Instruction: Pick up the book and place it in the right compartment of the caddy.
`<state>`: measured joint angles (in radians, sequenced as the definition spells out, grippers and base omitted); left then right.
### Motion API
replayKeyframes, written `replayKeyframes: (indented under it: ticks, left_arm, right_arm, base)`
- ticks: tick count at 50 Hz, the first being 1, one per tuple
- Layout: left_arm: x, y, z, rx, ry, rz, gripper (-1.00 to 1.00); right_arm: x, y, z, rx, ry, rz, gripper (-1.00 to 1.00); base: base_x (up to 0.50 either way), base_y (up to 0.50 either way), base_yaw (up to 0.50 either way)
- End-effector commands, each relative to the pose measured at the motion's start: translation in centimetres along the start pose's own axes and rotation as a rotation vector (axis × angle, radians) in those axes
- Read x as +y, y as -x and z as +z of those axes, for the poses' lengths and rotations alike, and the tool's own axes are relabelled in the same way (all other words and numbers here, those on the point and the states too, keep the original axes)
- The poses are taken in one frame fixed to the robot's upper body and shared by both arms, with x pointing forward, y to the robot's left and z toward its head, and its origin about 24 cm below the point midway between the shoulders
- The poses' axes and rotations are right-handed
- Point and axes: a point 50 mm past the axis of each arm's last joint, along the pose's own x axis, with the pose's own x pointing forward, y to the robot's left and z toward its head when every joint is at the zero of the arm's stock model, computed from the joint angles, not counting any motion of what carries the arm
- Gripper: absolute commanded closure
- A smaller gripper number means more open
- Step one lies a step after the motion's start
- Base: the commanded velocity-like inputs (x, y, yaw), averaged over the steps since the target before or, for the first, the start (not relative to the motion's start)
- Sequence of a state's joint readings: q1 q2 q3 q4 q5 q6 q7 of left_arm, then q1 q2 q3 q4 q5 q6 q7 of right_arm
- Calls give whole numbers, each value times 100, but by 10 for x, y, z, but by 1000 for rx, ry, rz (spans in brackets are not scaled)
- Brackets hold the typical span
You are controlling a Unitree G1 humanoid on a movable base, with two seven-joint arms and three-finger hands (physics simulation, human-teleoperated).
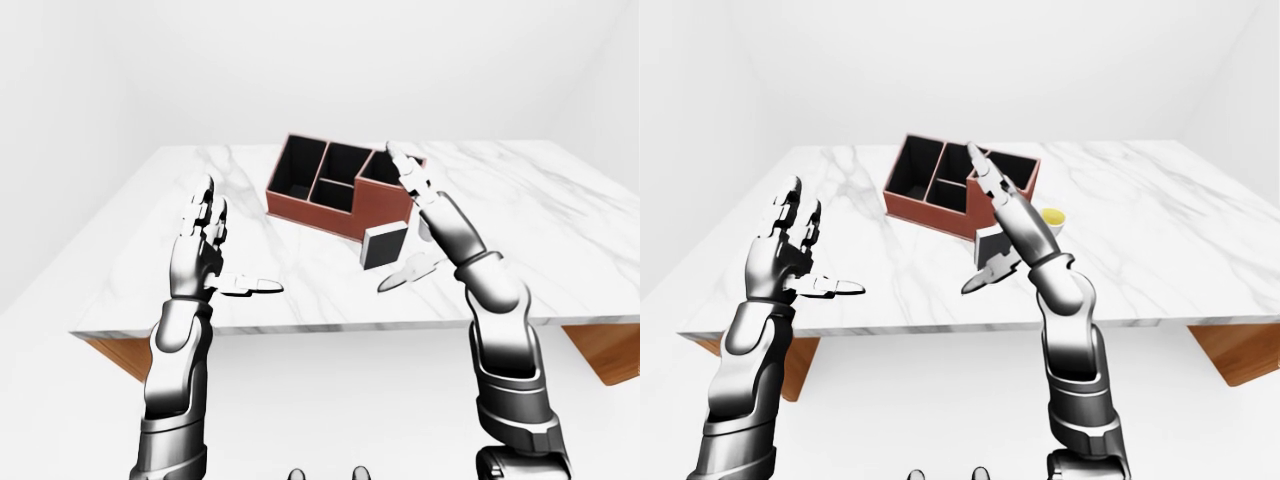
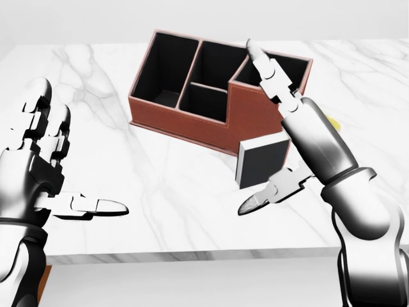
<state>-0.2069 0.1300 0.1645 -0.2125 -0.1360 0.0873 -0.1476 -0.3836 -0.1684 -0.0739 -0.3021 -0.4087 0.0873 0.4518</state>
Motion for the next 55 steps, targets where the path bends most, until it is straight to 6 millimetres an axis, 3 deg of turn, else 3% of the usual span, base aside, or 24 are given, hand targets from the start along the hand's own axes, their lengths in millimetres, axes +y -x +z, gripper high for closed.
replayKeyframes:
  ticks: [1, 55]
  left_arm:
    - [-1, 1, 1, -3, -4, 1, -100]
    - [1, -1, 0, 1, -14, 16, -100]
  right_arm:
    - [-5, -1, -2, 17, 39, 6, -100]
    - [5, 6, 7, 22, 126, 86, -100]
  base:
    - [25, 0, 0]
    - [26, 0, 0]
